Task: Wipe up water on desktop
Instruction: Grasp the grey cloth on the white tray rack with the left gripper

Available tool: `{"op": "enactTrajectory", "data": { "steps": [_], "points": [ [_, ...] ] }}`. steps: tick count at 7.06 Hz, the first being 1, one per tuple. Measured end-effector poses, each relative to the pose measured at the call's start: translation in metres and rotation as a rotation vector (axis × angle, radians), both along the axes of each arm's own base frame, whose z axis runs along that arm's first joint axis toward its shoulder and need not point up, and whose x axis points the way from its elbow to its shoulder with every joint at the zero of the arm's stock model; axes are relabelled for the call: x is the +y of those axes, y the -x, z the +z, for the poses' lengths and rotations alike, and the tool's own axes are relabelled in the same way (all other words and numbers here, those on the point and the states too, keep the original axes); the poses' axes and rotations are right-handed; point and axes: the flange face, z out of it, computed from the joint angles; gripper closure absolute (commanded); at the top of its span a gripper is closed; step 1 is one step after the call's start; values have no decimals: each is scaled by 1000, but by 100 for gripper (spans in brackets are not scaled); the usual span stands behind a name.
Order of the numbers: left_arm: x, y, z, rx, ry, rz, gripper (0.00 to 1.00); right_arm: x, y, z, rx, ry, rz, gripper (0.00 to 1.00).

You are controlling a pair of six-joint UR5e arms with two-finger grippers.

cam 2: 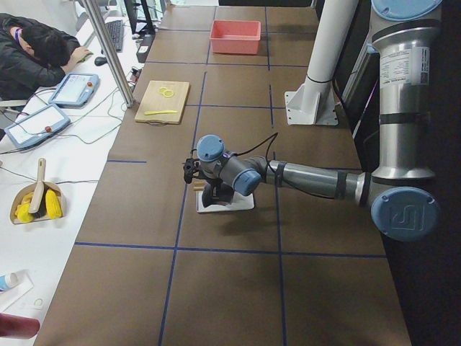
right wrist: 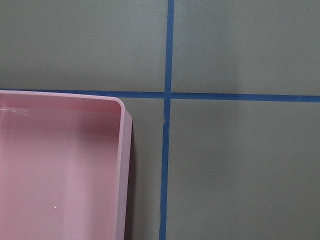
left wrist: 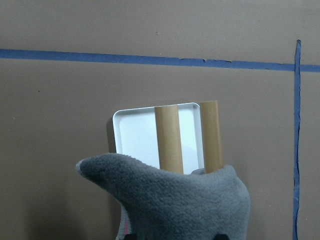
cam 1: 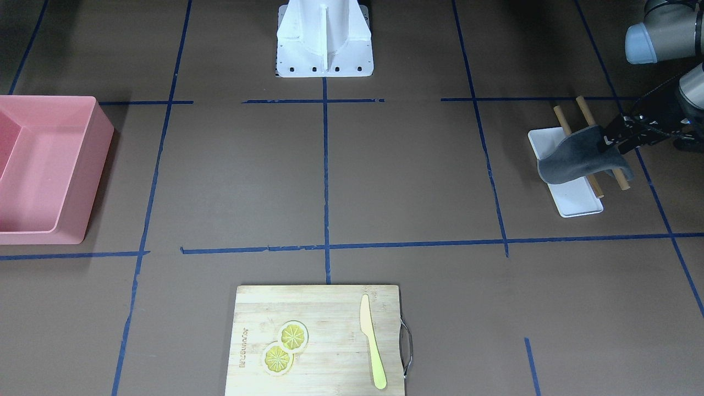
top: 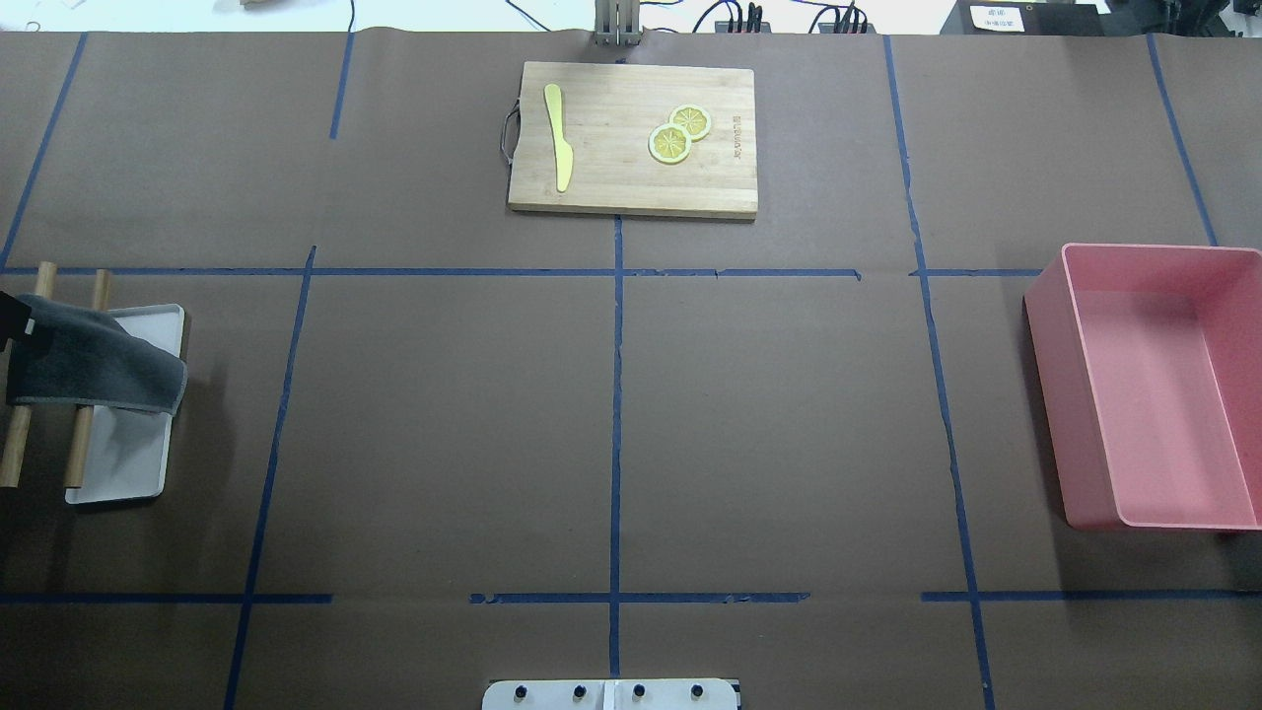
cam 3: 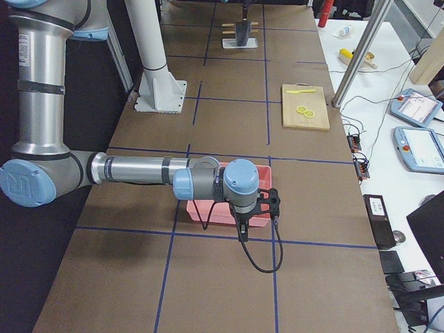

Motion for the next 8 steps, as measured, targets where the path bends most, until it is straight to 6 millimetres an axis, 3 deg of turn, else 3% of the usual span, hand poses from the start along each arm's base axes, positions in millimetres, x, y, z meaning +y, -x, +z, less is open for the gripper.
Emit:
{"op": "enactTrajectory", "data": {
  "steps": [5,6,8],
  "points": [
    [4,3,-2,1,-1,-3,65,0,0,-1,0,-2,0,0],
    [4,3,-2,1,0,-3,76,0,0,-1,0,-2,0,0],
    [4,3,-2,1,-1,-5,86,0,1,-1,-8,-1,0,0]
  ]
}}
